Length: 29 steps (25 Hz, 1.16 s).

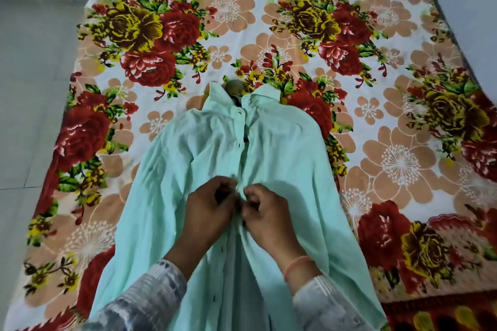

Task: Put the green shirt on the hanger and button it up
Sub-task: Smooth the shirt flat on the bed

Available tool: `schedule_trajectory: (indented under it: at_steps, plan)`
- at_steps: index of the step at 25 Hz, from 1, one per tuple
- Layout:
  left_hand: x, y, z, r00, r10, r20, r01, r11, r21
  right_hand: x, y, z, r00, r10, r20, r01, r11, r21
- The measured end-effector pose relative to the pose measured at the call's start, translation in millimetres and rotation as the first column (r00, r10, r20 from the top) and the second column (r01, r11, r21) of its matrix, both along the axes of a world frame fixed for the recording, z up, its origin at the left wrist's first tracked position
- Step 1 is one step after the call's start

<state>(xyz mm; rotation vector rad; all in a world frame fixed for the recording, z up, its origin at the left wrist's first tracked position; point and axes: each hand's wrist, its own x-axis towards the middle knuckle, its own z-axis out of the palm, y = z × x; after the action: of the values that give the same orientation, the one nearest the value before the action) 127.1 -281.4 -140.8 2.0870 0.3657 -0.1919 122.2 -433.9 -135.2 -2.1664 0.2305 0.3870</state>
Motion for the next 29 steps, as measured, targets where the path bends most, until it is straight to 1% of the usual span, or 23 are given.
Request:
schedule_trajectory:
  at_steps: [1, 2, 4, 6, 7, 8, 9, 10, 11, 12, 13, 14, 15, 16, 17, 18, 19, 21, 23, 25, 26, 28, 29]
  plan:
    - [-1.3, 0.7, 1.4, 1.0, 0.012, 0.008, -0.012, 1.0, -0.027, 2.4, 3.8, -0.1, 0.998, -0.03, -0.047, 0.033, 0.996, 0.078]
    - [-7.2, 3.4, 1.9, 0.999, -0.005, 0.037, 0.004, 1.0, 0.017, -0.7, 5.1, 0.6, 0.998, -0.048, -0.052, 0.052, 0.995, 0.083]
    - [-27.5, 12.4, 5.3, 0.998, -0.04, 0.052, 0.035, 0.996, 0.084, -18.0, -3.9, 2.7, 0.985, -0.162, 0.064, 0.163, 0.987, -0.013]
    - [-51.4, 14.9, 9.4, 0.997, -0.058, -0.056, 0.06, 0.998, 0.033, -38.5, -36.8, 4.9, 0.932, -0.249, 0.262, 0.312, 0.921, -0.233]
    - [-64.1, 11.0, 11.7, 0.987, -0.081, -0.141, 0.085, 0.996, 0.022, -50.5, -59.4, 8.1, 0.915, -0.263, 0.305, 0.369, 0.852, -0.373]
    - [-75.4, 4.1, 13.5, 0.966, -0.116, -0.23, 0.13, 0.99, 0.048, -62.2, -83.0, 9.6, 0.916, -0.287, 0.281, 0.393, 0.784, -0.48]
    - [-85.5, -5.0, 13.4, 0.942, -0.141, -0.305, 0.173, 0.981, 0.083, -70.9, -101.2, 9.9, 0.922, -0.336, 0.191, 0.384, 0.749, -0.54]
    - [-94.1, -16.1, 13.6, 0.929, -0.142, -0.343, 0.186, 0.977, 0.1, -75.9, -117.5, 9.5, 0.933, -0.355, 0.064, 0.336, 0.788, -0.517]
    - [-100.6, -26.8, 12.9, 0.928, -0.107, -0.358, 0.142, 0.987, 0.075, -76.9, -129.3, 15.0, 0.928, -0.365, -0.075, 0.309, 0.866, -0.393]
    - [-106.9, -36.6, 10.8, 0.929, -0.048, -0.367, 0.05, 0.999, -0.006, -72.7, -144.8, 18.2, 0.908, -0.368, -0.199, 0.324, 0.92, -0.222]
    - [-111.0, -45.2, 8.2, 0.925, 0.012, -0.381, -0.057, 0.993, -0.106, -66.7, -160.2, 28.1, 0.895, -0.341, -0.289, 0.316, 0.94, -0.13]
    - [-115.4, -54.2, 8.6, 0.913, 0.056, -0.405, -0.144, 0.971, -0.191, -59.8, -179.1, 37.5, 0.898, -0.33, -0.291, 0.304, 0.943, -0.134]
    - [-118.7, -61.3, 7.1, 0.908, 0.097, -0.408, -0.207, 0.949, -0.236, -48.2, -195.9, 48.2, 0.923, -0.317, -0.218, 0.253, 0.927, -0.276]
    - [-121.1, -65.6, 5.4, 0.898, 0.135, -0.418, -0.258, 0.932, -0.253, -34.8, -212.0, 54.6, 0.953, -0.298, -0.056, 0.237, 0.846, -0.478]
    - [-123.4, -69.0, 5.9, 0.89, 0.176, -0.421, -0.311, 0.909, -0.279, -25.7, -222.1, 58.5, 0.962, -0.239, 0.13, 0.265, 0.718, -0.643]
    - [-126.6, -70.5, 3.3, 0.875, 0.215, -0.434, -0.366, 0.88, -0.304, -23.5, -221.3, 62.7, 0.956, -0.178, 0.233, 0.291, 0.667, -0.686]
    - [-129.9, -71.6, -1.6, 0.862, 0.243, -0.445, -0.416, 0.841, -0.345, -22.3, -212.5, 63.6, 0.952, -0.133, 0.276, 0.288, 0.698, -0.656]
    - [-138.3, -74.7, -4.1, 0.846, 0.236, -0.478, -0.46, 0.776, -0.431, -35.7, -186.7, 58.7, 0.985, -0.058, 0.166, 0.151, 0.757, -0.635]
    - [-147.5, -78.3, -2.7, 0.852, 0.175, -0.494, -0.455, 0.714, -0.531, -67.0, -167.1, 41.2, 0.995, -0.08, -0.051, 0.033, 0.797, -0.603]
    - [-159.0, -77.9, -2.6, 0.845, 0.107, -0.524, -0.468, 0.623, -0.627, -98.7, -161.6, 26.9, 0.946, -0.213, -0.244, 0.067, 0.866, -0.496]
    - [-165.2, -75.4, -0.6, 0.843, 0.084, -0.531, -0.466, 0.607, -0.644, -109.7, -164.5, 20.6, 0.925, -0.234, -0.3, 0.074, 0.885, -0.459]
    - [-174.9, -68.7, -0.5, 0.864, 0.073, -0.499, -0.418, 0.658, -0.627, -117.7, -176.6, 14.5, 0.931, -0.193, -0.31, 0.029, 0.885, -0.464]
    - [-179.0, -65.5, 1.1, 0.878, 0.118, -0.464, -0.413, 0.679, -0.608, -120.0, -183.5, 15.9, 0.949, -0.208, -0.236, 0.063, 0.86, -0.506]
